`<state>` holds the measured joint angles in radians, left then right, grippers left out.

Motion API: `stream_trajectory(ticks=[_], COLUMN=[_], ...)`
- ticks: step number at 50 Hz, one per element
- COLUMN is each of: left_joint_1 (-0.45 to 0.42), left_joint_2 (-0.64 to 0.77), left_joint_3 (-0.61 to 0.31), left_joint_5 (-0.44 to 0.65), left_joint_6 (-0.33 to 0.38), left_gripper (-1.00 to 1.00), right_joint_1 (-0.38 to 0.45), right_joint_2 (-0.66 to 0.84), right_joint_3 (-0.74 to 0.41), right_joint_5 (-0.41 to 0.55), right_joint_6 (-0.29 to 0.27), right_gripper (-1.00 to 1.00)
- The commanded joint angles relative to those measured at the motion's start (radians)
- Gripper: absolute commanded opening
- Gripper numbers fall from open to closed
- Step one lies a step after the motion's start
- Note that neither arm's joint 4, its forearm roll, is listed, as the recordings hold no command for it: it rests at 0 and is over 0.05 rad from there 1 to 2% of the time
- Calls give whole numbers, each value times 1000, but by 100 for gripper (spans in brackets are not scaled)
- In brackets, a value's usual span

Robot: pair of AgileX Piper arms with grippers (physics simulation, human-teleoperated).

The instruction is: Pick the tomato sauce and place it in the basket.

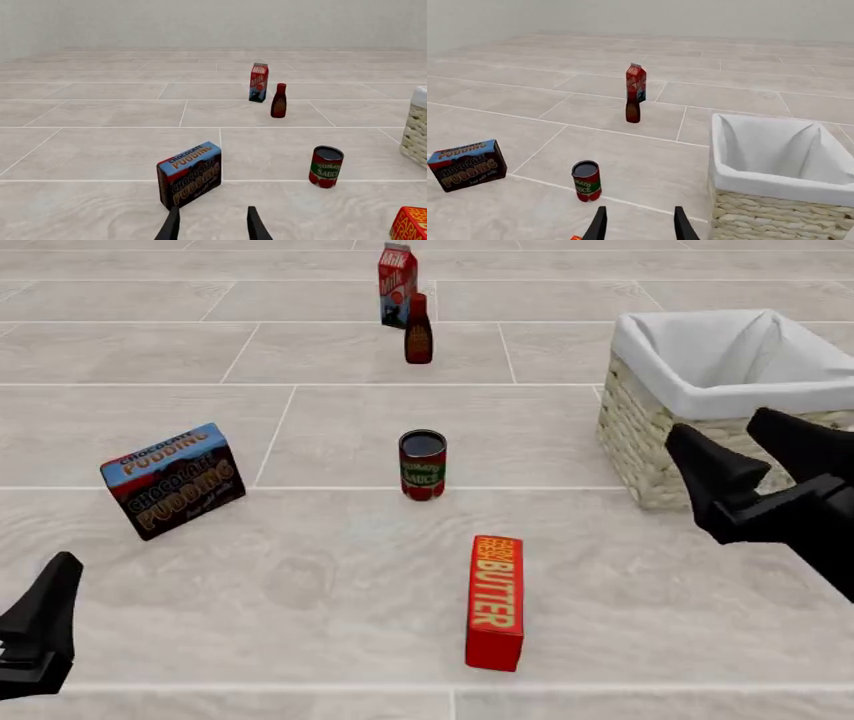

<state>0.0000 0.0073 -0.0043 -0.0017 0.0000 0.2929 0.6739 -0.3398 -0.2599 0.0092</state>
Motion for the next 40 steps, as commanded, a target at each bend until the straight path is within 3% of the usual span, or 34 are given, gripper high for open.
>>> stream_trajectory(ticks=[1,8,11,19,23,26,40], left_joint_1=[0,0,0,0,0,0,0], left_joint_2=[0,0,0,0,0,0,0], left_joint_3=[0,0,0,0,0,0,0], left_joint_5=[0,0,0,0,0,0,0], left_joint_6=[0,0,0,0,0,0,0], left_gripper=[100,100,100,100,100,100,100], right_joint_1=[100,108,132,174,166,184,191], right_joint_2=[233,318,358,427,504,538,649], right_joint_3=[-117,-178,-207,-266,-303,-310,-356], right_joint_5=[-51,-36,-34,-50,-52,-75,-102], right_joint_6=[19,32,-25,3,-32,-7,-30], right_gripper=[100,100,100,100,100,100,100])
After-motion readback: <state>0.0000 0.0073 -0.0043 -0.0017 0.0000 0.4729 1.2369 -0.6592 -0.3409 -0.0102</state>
